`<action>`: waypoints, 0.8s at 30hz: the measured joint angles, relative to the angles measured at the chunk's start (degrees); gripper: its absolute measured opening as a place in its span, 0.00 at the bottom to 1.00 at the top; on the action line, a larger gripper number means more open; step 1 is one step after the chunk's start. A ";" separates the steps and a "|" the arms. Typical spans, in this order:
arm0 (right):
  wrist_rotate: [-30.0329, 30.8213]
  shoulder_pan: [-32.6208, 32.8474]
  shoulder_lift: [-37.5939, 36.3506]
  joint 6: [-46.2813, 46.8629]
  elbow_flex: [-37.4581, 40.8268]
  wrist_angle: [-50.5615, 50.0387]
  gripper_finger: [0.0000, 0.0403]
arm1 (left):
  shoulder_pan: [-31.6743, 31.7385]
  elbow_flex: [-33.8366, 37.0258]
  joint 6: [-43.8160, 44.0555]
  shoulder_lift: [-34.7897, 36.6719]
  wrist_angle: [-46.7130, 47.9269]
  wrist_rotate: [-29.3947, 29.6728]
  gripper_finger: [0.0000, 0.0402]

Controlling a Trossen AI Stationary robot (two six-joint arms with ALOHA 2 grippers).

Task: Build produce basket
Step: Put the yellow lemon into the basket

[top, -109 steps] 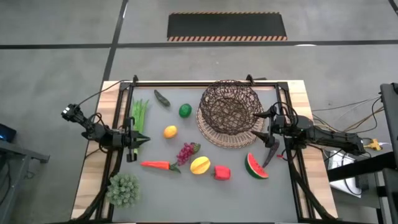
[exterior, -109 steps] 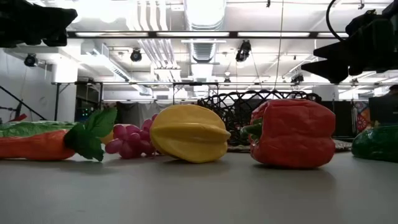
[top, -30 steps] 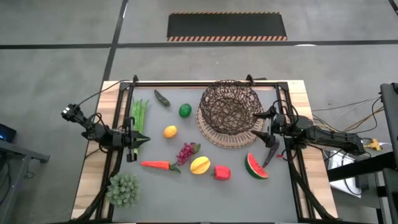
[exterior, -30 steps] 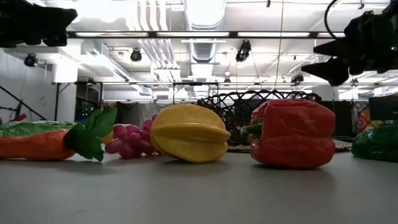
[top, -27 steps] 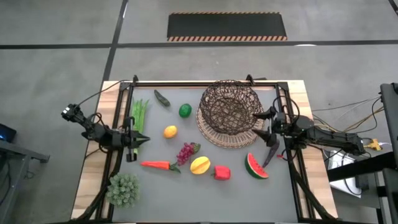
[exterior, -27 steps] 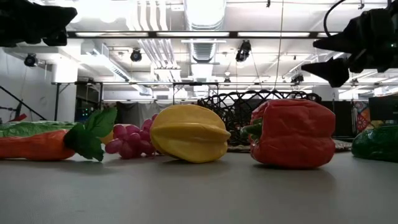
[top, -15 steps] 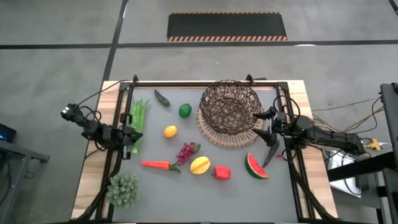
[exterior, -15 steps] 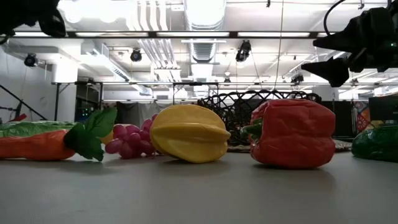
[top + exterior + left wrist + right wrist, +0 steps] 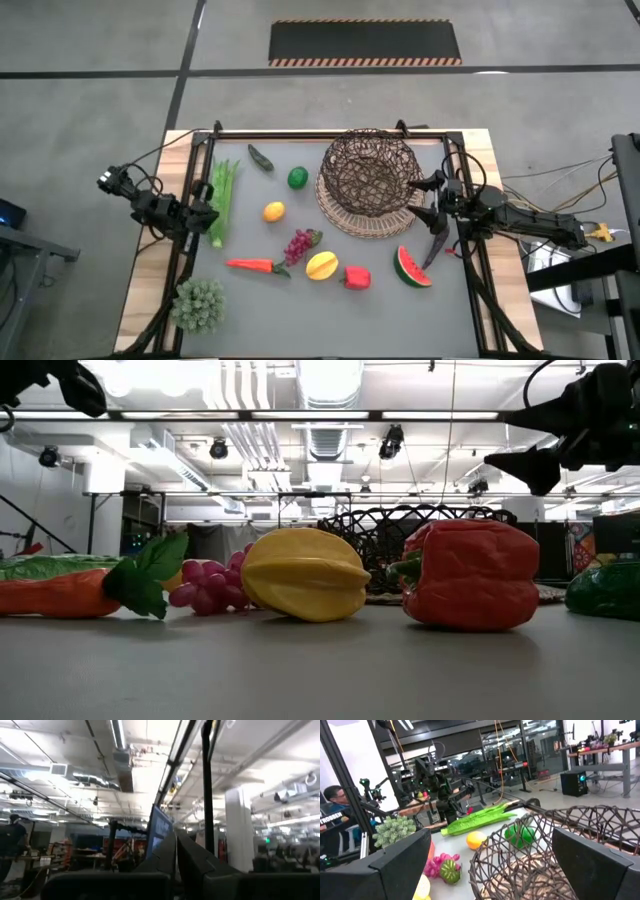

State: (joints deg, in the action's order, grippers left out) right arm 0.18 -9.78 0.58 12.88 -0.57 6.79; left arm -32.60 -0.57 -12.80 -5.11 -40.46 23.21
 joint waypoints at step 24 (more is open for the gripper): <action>20.69 0.00 0.00 0.00 0.00 -0.11 0.98 | 0.28 -11.73 3.43 -24.10 -5.65 31.93 0.00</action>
State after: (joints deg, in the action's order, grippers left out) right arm 20.87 -9.78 0.58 12.88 -0.56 6.68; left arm -32.32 -12.29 -9.37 -29.21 -46.11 55.14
